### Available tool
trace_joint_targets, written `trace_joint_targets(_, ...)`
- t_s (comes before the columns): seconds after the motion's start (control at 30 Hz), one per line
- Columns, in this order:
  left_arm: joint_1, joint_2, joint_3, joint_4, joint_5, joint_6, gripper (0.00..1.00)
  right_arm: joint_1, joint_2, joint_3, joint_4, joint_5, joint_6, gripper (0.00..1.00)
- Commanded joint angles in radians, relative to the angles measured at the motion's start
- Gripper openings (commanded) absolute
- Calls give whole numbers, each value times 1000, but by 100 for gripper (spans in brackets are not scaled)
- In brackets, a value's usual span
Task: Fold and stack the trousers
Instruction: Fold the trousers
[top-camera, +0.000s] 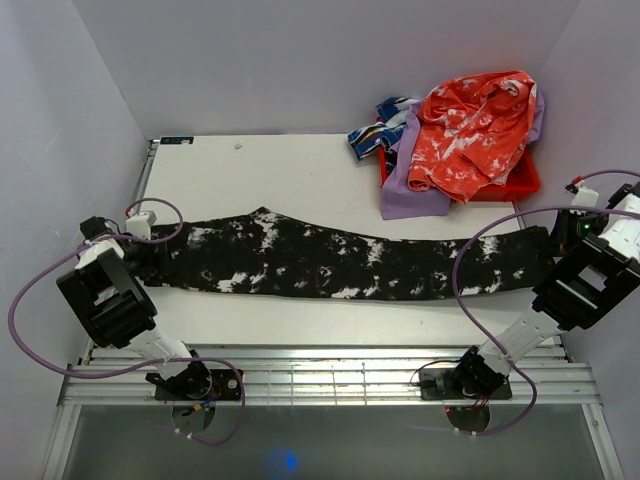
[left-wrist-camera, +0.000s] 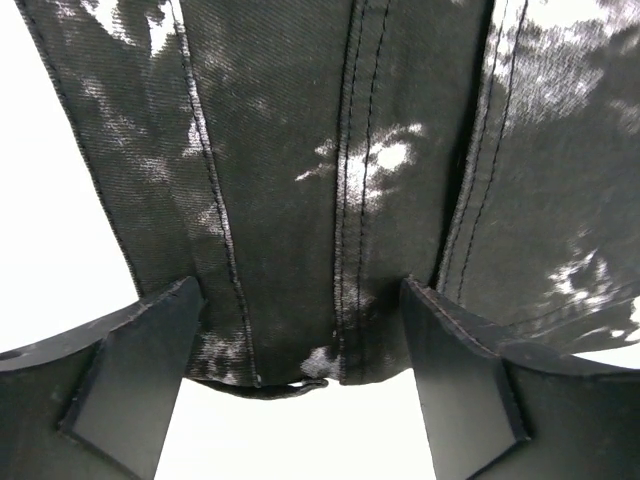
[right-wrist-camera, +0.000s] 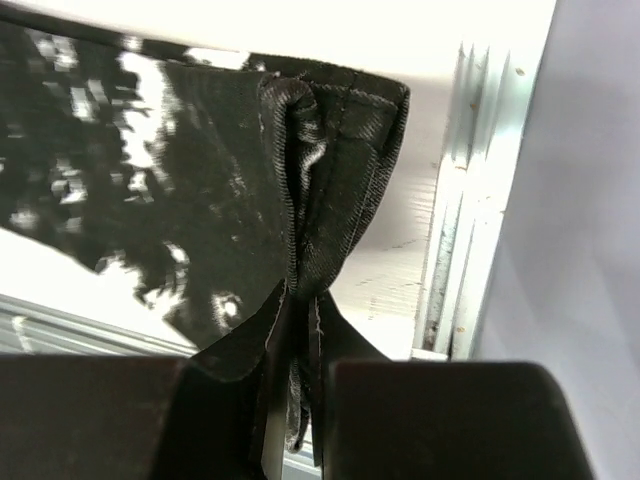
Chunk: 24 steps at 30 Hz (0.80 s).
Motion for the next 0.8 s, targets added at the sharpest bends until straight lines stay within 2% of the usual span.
trace_joint_targets(0.0,-4,-26,-70,-10,21,57,90,-63,3,132,-5,-113,-26,8)
trace_joint_targets(0.17,-5,-34,-133,-10,30,75,81,-5,-18,160,-89,-314,19,8)
trace_joint_targets(0.27,-5,-35,-150,-6,32,80,80,125,-82,78,-57,-406,108,8)
trace_joint_targets(0.5,-5,-50,-156,-10,47,78,80,443,-216,-87,246,-491,417,8)
trace_joint_targets(0.6,-4,-54,-161,-12,58,78,80,560,-244,-153,439,-515,596,8)
trace_joint_targets(0.63,-5,-54,-161,-10,61,77,80,586,-259,-212,567,-521,701,8)
trace_joint_targets(0.77,-5,-46,-163,-7,70,66,80,771,-261,-305,791,-494,860,8)
